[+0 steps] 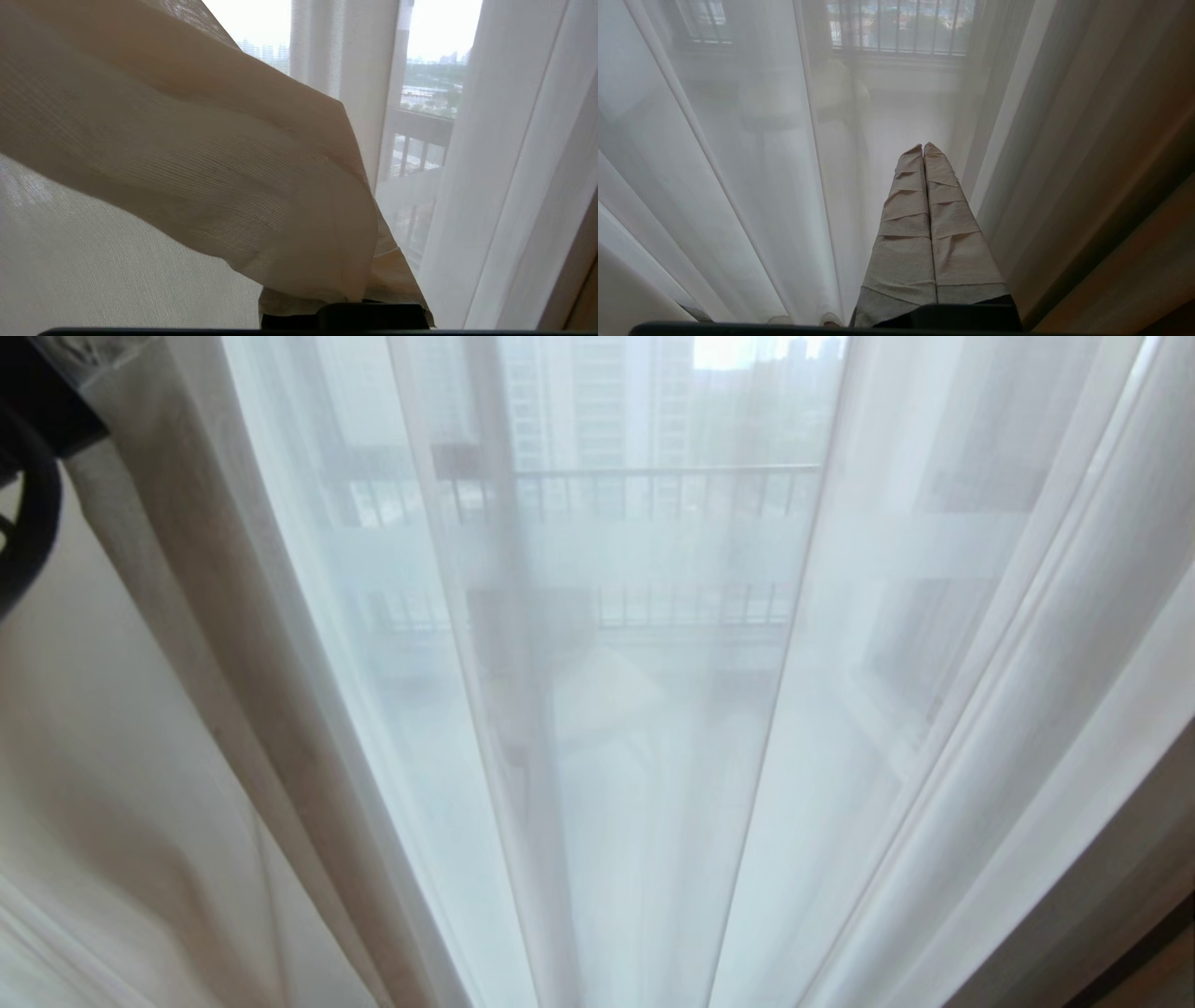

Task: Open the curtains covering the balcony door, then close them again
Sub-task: Close the inner curtains on both sides

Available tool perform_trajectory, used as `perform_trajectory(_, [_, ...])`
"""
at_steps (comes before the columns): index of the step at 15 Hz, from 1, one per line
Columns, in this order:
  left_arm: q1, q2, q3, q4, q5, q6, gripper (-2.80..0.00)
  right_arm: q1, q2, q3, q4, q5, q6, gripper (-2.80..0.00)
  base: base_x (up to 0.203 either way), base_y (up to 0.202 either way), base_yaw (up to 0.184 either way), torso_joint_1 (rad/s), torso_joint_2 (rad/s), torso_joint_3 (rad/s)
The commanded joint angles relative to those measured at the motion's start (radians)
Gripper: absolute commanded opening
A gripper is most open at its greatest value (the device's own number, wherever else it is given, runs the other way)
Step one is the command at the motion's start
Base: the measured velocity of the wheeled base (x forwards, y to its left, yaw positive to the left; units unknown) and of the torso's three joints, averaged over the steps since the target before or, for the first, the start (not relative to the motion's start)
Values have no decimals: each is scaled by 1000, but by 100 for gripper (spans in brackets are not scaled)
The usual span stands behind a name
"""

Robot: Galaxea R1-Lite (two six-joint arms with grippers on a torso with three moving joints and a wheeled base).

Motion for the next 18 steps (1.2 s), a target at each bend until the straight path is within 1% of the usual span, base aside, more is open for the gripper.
perform_trajectory(1, [-113, 75, -59, -3, 4, -1, -280, 0, 1, 0, 0, 0, -1, -280, 0, 0, 0, 0, 0, 0])
perform_trajectory(4, [-256, 178, -143, -1, 11, -1, -280, 1, 1, 0, 0, 0, -1, -280, 0, 0, 0, 0, 0, 0])
perform_trajectory(7, [-351, 290, -240, 5, 15, -1, -280, 1, 1, 0, 0, 0, -1, -280, 0, 0, 0, 0, 0, 0])
perform_trajectory(10, [-425, 400, -340, 1, 16, -1, -280, 1, 1, 0, 0, 0, -1, -280, 0, 0, 0, 0, 0, 0])
perform_trajectory(12, [-460, 471, -396, -3, 22, 0, -280, 0, 1, 0, 0, 0, -1, -280, 0, 0, 0, 0, 0, 0])
perform_trajectory(14, [-480, 528, -448, -5, 56, 1, -280, 1, 1, 0, 0, 0, -1, -280, 0, 0, 0, 0, 0, 0])
perform_trajectory(16, [-478, 552, -471, -5, 91, 1, -280, 1, 1, 0, 0, 0, -1, -280, 0, 0, 0, 0, 0, 0])
perform_trajectory(18, [-461, 555, -469, -5, 118, 1, -280, 0, 1, 0, 0, 0, -1, -280, 0, 0, 0, 0, 0, 0])
